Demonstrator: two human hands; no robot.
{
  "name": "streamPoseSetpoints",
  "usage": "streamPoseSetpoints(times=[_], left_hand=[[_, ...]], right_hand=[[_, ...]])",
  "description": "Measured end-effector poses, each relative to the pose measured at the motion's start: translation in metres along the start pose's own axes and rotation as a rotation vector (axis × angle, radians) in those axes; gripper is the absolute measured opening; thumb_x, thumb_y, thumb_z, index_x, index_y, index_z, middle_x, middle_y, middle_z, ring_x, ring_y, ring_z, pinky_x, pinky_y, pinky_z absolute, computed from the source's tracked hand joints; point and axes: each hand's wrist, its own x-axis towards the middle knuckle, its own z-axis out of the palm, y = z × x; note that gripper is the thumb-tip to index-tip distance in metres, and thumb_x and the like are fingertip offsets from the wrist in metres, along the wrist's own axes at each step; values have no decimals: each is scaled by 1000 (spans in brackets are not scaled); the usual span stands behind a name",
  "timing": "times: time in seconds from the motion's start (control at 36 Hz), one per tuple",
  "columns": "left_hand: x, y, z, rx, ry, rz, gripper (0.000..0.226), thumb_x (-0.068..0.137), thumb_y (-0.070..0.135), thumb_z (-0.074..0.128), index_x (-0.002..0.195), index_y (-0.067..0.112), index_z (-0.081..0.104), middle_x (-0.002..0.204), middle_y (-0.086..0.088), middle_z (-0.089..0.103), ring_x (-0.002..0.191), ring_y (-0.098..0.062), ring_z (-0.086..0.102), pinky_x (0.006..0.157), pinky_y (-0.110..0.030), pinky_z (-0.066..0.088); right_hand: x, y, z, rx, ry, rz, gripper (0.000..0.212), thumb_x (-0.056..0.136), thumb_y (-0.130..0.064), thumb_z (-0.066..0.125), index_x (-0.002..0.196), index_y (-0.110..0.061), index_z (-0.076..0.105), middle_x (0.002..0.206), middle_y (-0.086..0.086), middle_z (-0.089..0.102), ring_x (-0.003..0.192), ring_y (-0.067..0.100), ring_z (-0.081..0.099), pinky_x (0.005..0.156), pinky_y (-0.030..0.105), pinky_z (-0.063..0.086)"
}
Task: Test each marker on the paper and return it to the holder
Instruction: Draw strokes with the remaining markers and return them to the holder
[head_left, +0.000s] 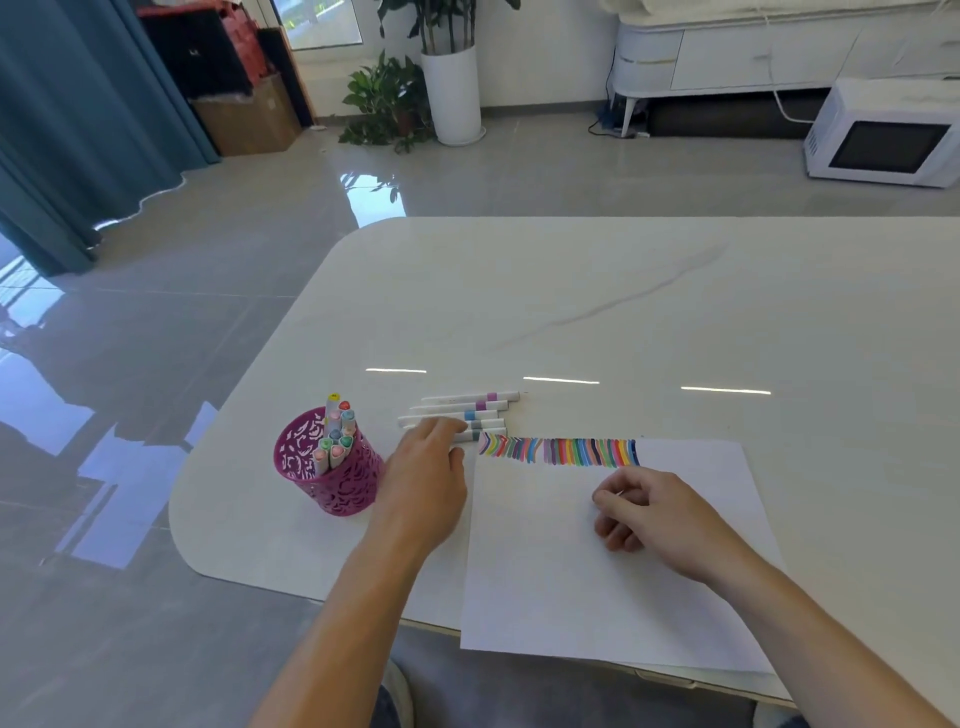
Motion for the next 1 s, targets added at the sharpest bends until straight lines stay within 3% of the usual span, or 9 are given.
streamPoseSetpoints(times=[0.14,0.25,0.47,0.58,0.67,0.81,0.89,1.0], left_hand=[[5,-2,13,37,-47,69,35,99,10,48,129,21,60,130,4,60,114,-20,56,82,-26,42],[10,-5,16,70,-46,84,35,99,10,48,130,20,61,128,5,60,118,-19,51,88,-33,48],[18,-7,22,216,-16,-30,19,97,22,60,112,15,68,113,0,59,112,-22,48,81,-40,51],[20,-5,24,266,12,-70,15,97,26,61,105,16,70,107,0,60,109,-22,48,69,-32,41],[21,-4,24,286,18,-104,16,99,25,58,104,15,68,108,-1,60,109,-22,48,69,-32,40],[23,3,18,117,93,-135,10,100,17,53,101,14,62,104,-2,63,100,-24,50,73,-36,42],[22,13,18,-45,129,-77,6,100,15,54,100,16,60,98,3,62,90,-18,49,69,-30,35],[20,29,18,-299,93,-34,19,99,13,55,114,22,62,96,15,64,88,-7,56,68,-19,39]], right_hand=[[-1,-1,0,3,3,6,13,102,-19,61,93,-13,68,76,1,78,64,13,71,60,20,53],[-2,0,2,-11,8,6,11,100,-21,62,92,-16,68,76,-2,78,64,12,72,68,27,58],[-3,-1,1,-9,20,-2,11,101,-21,62,92,-17,69,76,-3,78,64,10,72,61,19,53],[-3,0,0,5,13,3,12,101,-20,62,92,-16,69,76,-1,78,63,10,72,59,17,52],[-2,0,0,16,10,10,12,101,-20,62,92,-16,69,76,-1,78,63,10,71,57,15,51],[-1,0,0,8,10,-1,12,101,-20,62,91,-18,68,76,-1,78,63,10,72,59,18,52],[-1,0,-1,-10,8,-6,12,100,-19,61,91,-18,68,76,-1,78,63,10,72,63,23,56],[-2,0,-1,-18,9,-16,13,100,-17,59,91,-19,68,76,-1,78,63,12,72,65,28,60]])
